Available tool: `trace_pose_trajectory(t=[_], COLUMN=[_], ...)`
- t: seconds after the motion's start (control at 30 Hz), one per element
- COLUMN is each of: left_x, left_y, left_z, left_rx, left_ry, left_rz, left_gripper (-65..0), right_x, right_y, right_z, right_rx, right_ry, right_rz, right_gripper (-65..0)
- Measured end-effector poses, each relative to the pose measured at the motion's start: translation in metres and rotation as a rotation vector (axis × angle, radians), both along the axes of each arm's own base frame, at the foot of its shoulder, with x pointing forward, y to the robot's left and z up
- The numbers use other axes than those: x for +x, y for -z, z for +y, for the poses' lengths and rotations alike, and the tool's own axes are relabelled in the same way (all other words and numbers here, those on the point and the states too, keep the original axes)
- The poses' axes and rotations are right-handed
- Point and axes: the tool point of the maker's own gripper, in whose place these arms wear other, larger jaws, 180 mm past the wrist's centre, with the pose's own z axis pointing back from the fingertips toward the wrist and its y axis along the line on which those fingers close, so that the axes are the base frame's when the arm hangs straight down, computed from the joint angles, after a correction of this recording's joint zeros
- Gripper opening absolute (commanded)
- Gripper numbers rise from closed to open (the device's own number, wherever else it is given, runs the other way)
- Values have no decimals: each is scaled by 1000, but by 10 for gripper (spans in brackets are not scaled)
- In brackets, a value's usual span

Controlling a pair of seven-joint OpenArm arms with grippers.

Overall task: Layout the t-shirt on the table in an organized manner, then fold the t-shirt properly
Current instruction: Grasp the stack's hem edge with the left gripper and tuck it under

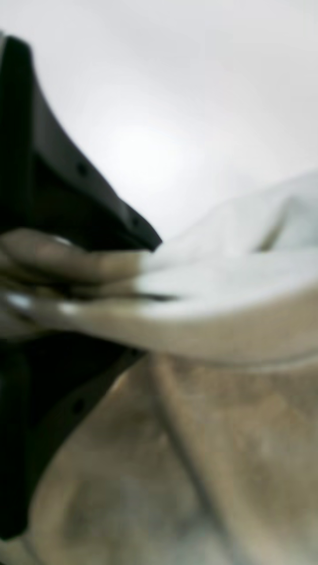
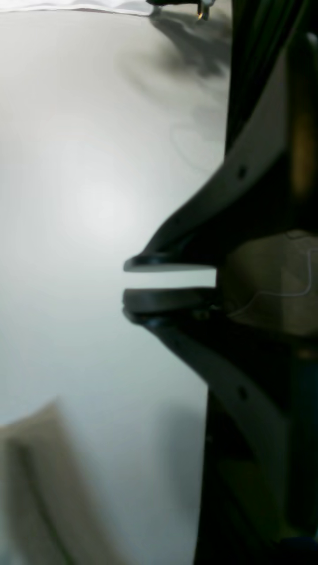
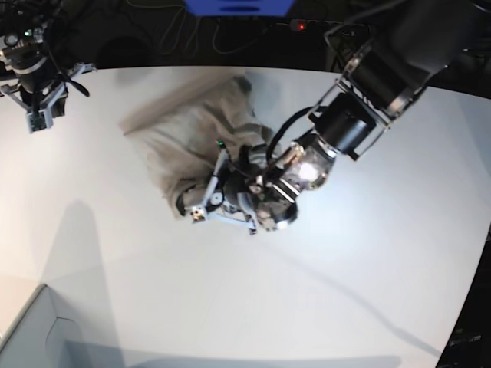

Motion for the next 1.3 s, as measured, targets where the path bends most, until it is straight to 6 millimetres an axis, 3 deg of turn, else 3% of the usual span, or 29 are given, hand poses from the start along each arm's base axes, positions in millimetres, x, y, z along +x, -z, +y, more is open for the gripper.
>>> trace_pose_trajectory(t=[0.17,0.23,0.37,0.57,0.8,1.03,1.3], left_x=[2,2,-5,-11,-20,-15,10], left_y=[-20,-21,2,3,3,0,-17], left_z=[-51,-59,-47,-55,-65,-65,-61], left_rx=[-40,-47,4,-14,37,46,75], left_ry=[122,141,133,180,300,303,304], left_rz=[-136,-154,-108,-124,-170,-177,-234], left_gripper=[-650,-650,-650,-648,-594,-585,-289], right_x=[-9,-13,-17,-17,-17,-17,-17], right_y=[0,0,0,0,2,2,2], right_z=[-10,-13,-18,-17,-14,-14,-13], right_rx=[-4,-5,-10,-7,3,3,3], right_ry=[50,73,88,89,93,93,93], right_rz=[4,6,8,8,7,7,7], right_gripper=[-594,-594,-594,-594,-594,-594,-594])
